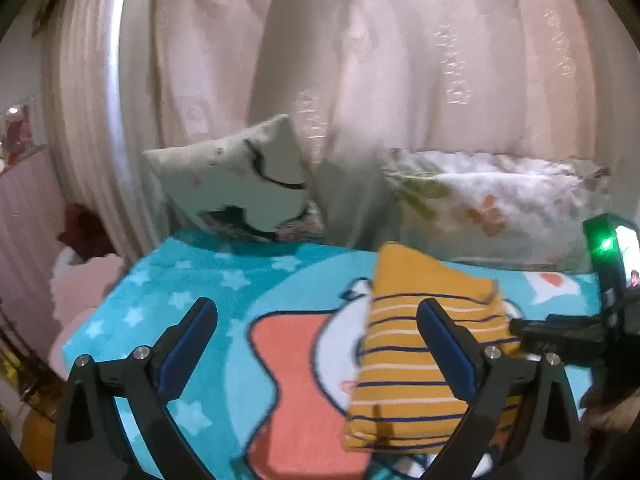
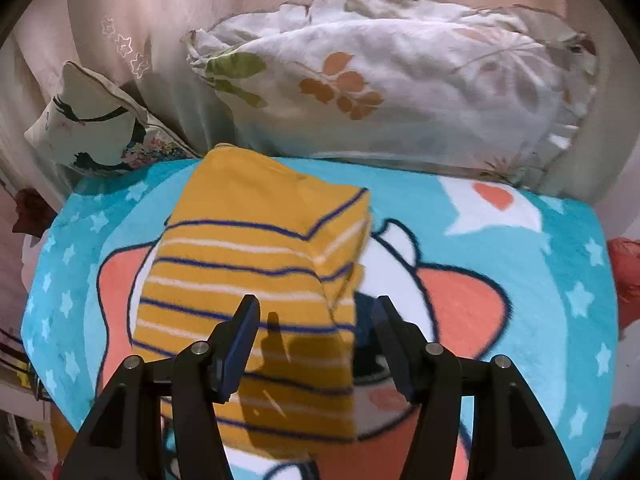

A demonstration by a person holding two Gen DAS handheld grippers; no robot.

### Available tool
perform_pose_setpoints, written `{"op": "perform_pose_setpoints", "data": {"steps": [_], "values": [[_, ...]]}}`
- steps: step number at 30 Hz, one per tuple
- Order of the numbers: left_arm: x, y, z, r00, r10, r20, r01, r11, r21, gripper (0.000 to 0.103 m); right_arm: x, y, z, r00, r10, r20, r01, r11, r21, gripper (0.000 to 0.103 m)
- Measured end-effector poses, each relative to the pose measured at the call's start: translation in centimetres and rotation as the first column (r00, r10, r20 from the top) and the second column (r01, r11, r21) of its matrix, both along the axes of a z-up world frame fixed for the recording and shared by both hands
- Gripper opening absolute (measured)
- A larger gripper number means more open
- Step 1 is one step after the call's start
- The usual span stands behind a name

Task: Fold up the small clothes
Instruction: 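Open the right gripper and withdraw from the folded sweater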

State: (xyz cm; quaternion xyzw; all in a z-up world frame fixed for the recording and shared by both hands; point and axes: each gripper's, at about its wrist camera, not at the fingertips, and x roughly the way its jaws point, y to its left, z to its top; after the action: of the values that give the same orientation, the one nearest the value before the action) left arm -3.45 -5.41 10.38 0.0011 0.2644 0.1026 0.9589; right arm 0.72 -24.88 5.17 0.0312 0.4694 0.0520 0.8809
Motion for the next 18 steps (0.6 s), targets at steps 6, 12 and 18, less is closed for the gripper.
{"op": "perform_pose_setpoints", "data": {"steps": [6,12,18], "values": [[0.5,-0.8,-1.0,0.987,-0.093,-0.128,0.080,0.991,-0.104,0.100,-2.6,-0.8,0.4,1.000,-0.026,0.014,0.027,0.998,-0.056,0.066],[0.0,-0.9,-2.3,0.976,-0.097,-0.195,0.075,0.991,-0.114,0.100,-4.1,-1.0,0.3,0.999,-0.034,0.021,0.035,0.995,-0.094,0.067],[-0.9,-0.7,-2.7,0.972,-0.079,-0.221,0.059,0.994,-0.094,0.100,-4.7,-0.1,-0.2,1.000,-0.009,0.011,0.010,0.995,-0.104,0.067]]}}
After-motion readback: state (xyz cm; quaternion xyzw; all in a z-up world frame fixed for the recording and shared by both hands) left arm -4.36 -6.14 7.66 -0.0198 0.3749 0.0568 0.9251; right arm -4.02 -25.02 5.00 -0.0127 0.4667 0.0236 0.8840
